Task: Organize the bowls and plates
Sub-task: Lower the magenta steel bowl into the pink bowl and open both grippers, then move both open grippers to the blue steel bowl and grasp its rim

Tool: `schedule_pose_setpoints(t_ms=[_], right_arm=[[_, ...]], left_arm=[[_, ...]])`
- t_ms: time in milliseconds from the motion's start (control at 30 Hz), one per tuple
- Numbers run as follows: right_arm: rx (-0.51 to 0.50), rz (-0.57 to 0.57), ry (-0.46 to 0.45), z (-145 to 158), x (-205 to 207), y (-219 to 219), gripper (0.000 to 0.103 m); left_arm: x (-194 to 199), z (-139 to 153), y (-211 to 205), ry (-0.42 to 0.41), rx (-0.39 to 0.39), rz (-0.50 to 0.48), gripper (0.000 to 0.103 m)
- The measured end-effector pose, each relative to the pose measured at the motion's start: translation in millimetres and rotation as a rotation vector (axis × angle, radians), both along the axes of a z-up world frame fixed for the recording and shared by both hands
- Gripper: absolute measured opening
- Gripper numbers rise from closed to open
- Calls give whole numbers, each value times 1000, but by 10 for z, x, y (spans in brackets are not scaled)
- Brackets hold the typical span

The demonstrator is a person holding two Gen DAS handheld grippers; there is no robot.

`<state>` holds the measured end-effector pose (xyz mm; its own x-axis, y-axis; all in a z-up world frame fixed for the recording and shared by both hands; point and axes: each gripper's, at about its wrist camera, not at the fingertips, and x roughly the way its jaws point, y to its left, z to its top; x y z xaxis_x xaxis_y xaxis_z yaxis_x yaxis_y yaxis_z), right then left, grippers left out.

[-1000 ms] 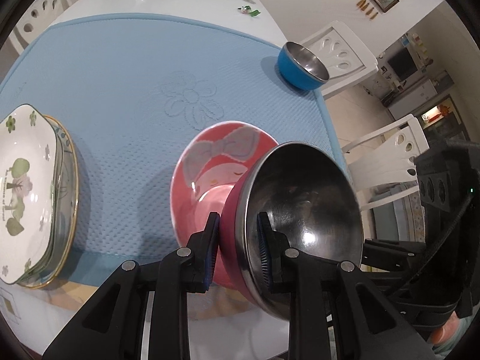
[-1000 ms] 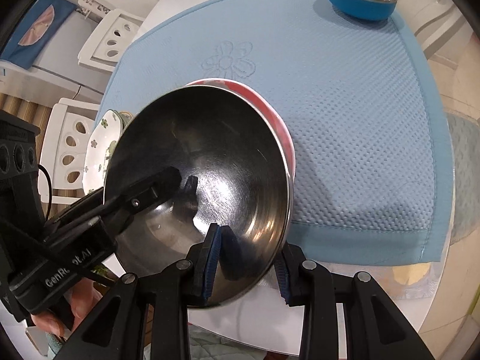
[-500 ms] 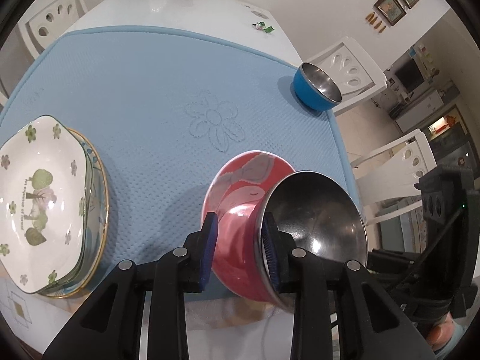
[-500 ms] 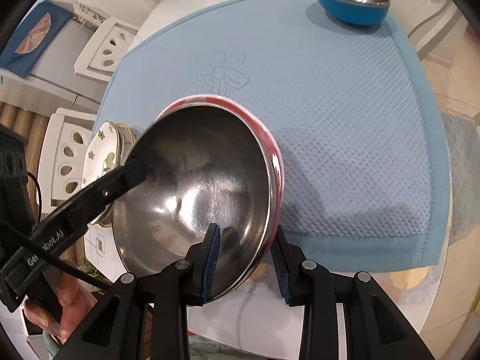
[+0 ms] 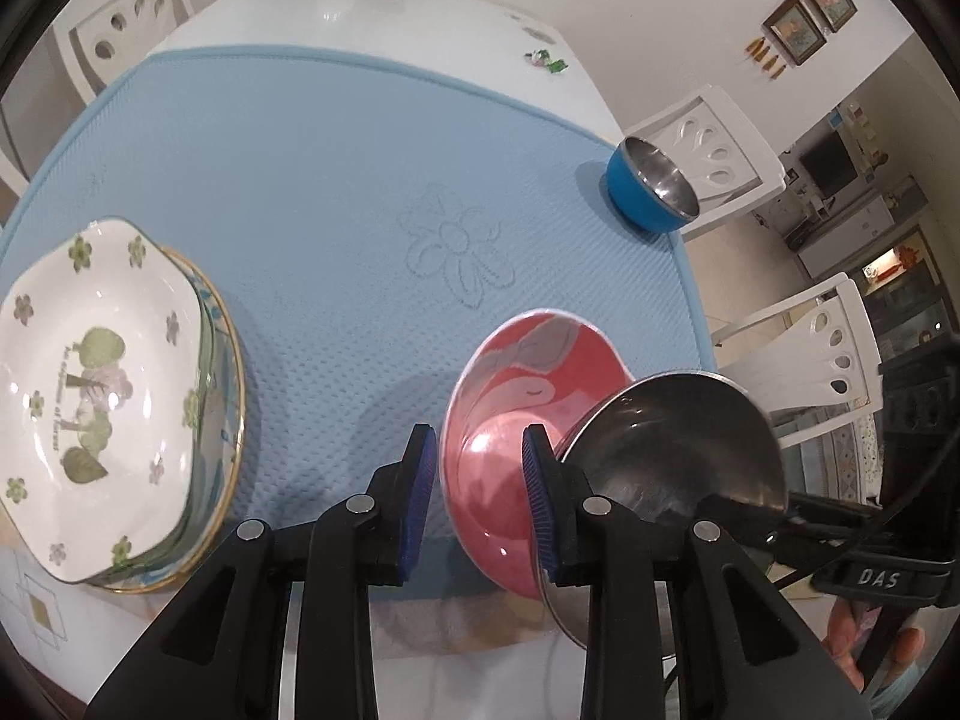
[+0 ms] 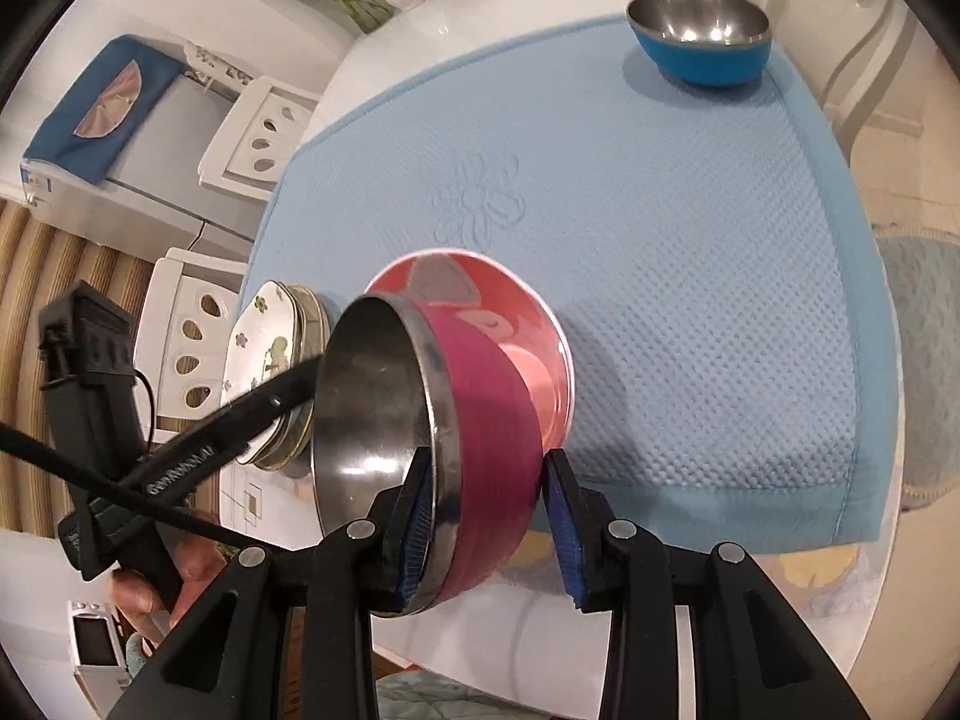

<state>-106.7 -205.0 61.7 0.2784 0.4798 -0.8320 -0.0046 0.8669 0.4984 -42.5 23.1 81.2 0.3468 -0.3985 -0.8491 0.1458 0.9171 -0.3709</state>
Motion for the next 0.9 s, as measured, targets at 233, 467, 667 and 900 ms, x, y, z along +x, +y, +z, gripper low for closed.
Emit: schedule_pose_setpoints(t_ms=[233,467,667,900], right_arm=[[46,-11,40,-142,99,10,35],[-12,15,14,-192,354,71,38],[62,-17,9,-105,296,-230,38],[40,-7,34,-204,221,-267,38]], left_arm=[[89,-55,41,36,-28,30,27],[109,-2,152,31,-61,61,27],[67,8,75,28,-28,23,27],[154,26,-115,22,-12,-34,27]])
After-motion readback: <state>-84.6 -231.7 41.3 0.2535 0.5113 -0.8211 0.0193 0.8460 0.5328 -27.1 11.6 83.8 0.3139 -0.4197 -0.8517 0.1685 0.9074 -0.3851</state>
